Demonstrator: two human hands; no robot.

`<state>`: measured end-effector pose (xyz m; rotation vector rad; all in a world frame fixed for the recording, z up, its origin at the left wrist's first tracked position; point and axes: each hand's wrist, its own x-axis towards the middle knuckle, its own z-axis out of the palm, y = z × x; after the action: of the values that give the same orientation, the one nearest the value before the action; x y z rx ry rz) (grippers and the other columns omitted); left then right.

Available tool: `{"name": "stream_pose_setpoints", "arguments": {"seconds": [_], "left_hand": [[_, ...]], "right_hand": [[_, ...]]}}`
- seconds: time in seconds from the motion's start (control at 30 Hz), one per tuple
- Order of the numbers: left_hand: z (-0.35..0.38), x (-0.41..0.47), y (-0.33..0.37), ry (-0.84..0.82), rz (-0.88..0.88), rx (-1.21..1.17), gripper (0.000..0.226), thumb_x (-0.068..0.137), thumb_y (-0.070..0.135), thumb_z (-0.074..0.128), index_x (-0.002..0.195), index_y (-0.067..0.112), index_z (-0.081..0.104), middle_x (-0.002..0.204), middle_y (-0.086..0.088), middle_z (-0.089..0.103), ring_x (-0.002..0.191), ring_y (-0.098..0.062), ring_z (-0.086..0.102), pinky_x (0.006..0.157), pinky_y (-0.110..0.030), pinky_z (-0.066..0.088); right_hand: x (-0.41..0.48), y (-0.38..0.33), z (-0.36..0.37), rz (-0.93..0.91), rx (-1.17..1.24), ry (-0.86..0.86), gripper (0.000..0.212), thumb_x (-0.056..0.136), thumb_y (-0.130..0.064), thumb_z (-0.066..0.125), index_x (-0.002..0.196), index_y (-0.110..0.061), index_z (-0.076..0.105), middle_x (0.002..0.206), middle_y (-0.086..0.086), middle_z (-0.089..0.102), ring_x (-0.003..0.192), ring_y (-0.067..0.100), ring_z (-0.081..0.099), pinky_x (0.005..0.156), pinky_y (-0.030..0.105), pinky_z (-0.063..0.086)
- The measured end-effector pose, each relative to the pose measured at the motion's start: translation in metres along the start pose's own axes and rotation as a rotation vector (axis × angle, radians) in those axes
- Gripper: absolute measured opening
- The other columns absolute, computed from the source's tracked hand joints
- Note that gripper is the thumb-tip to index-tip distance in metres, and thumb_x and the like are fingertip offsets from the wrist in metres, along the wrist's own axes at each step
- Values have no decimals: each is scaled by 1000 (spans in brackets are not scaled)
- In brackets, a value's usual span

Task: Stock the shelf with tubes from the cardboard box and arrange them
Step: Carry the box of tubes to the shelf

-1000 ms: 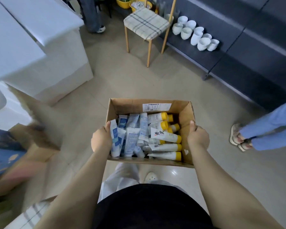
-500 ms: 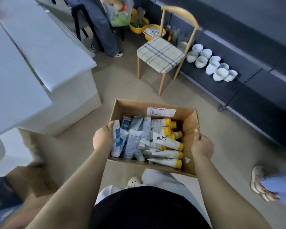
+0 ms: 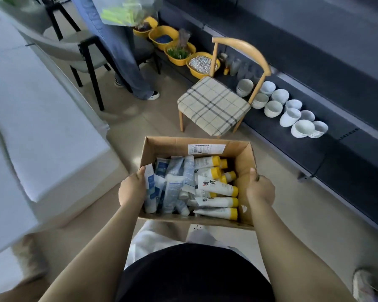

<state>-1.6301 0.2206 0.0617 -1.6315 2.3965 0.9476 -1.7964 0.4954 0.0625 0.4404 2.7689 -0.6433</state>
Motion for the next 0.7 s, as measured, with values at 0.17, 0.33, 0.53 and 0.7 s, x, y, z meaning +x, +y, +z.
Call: {"name": "stream_pose_setpoints", "arguments": {"seconds": [0.17, 0.33, 0.53, 0.7], "left_hand": [[-7, 93, 64, -29, 20, 22, 66, 96, 58, 20, 100, 9, 63, 93, -14, 66, 82, -30, 60, 76, -37, 49], [-15, 190, 132, -85, 156, 98, 63, 98, 54, 21, 105, 8, 62, 103, -16, 64, 89, -31, 57, 76, -34, 40], [-21, 276, 221, -112, 304, 184, 65, 98, 52, 19, 109, 3, 62, 108, -21, 64, 101, -36, 59, 81, -37, 41], [-2, 332, 290, -146, 327, 197, 69, 96, 57, 21, 104, 3, 64, 106, -21, 65, 96, -36, 60, 79, -37, 43]], "right_hand": [[58, -74, 9, 36, 10, 14, 59, 98, -53, 27, 86, -8, 63, 92, 15, 65, 81, 31, 56, 61, 33, 36], [101, -132, 26, 138, 27, 54, 59, 99, -50, 27, 97, -6, 66, 101, 18, 66, 92, 35, 59, 66, 32, 37], [153, -194, 30, 235, 91, 106, 59, 99, -50, 28, 106, -4, 65, 108, 21, 64, 100, 39, 58, 75, 37, 42], [212, -224, 33, 271, 105, 105, 58, 99, -48, 28, 102, -4, 66, 105, 21, 65, 97, 38, 59, 72, 36, 41]]}}
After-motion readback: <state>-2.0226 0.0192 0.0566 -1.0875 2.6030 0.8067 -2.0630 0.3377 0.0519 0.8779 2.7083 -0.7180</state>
